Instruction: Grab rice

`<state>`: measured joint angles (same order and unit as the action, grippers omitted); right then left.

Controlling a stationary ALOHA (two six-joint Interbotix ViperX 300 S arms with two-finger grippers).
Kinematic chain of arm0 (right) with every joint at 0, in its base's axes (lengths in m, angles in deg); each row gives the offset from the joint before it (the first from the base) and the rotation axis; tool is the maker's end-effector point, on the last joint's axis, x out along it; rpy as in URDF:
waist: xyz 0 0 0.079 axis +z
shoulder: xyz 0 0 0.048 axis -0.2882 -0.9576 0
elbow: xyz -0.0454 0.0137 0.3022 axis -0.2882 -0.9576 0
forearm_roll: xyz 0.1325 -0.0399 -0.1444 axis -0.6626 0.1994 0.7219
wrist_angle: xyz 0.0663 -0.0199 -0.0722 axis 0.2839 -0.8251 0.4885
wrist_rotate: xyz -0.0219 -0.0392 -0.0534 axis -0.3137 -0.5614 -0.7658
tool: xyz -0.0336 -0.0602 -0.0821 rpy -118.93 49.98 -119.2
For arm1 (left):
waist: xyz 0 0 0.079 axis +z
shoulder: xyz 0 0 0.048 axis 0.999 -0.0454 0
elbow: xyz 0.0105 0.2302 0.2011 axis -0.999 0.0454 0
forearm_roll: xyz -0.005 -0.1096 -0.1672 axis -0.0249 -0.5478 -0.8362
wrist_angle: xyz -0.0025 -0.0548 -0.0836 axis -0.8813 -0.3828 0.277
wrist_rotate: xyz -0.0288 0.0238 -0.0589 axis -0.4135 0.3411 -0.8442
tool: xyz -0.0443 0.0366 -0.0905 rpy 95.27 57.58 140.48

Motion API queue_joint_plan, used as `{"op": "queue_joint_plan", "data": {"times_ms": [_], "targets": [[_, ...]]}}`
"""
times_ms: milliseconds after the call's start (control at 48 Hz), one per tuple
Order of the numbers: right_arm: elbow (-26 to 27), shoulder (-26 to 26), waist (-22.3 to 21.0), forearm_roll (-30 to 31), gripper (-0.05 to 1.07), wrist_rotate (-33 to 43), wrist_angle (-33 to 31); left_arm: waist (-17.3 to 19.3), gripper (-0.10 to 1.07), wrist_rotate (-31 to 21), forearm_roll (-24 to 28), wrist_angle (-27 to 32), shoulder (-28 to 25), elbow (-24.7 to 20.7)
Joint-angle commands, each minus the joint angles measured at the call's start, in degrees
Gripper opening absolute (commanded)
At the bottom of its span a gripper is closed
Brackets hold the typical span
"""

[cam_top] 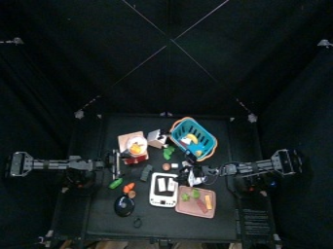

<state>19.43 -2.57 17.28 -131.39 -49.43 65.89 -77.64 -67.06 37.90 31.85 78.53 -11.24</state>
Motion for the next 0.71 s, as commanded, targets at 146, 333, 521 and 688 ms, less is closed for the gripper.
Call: {"op": "queue_joint_plan", "data": {"times_ms": [146, 333, 521, 688], "targets": [[1.85, 0.26, -3.08, -2.64, 0.86, 0.00, -2.72, -0.09, 0.96, 0.00, 0.09, -0.26, -0.18, -0.62], [3.96, 0.35, -5.19, -1.93, 0.86, -0.09, -3.78, -0.09, 0.96, 0.00, 0.00, -0.26, -0.18, -0.62], [4.39, 0.26, -8.17, -1.76, 0.86, 0.00, -9.05, 0.00, 0.96, 0.00, 0.09, -0.26, -0.18, -0.62], [4.04, -2.02, -9.32, -2.02, 0.86, 0.18, -12.57, -0.09, 0.96, 0.00, 0.00, -0.18, -0.18, -0.62]]}}
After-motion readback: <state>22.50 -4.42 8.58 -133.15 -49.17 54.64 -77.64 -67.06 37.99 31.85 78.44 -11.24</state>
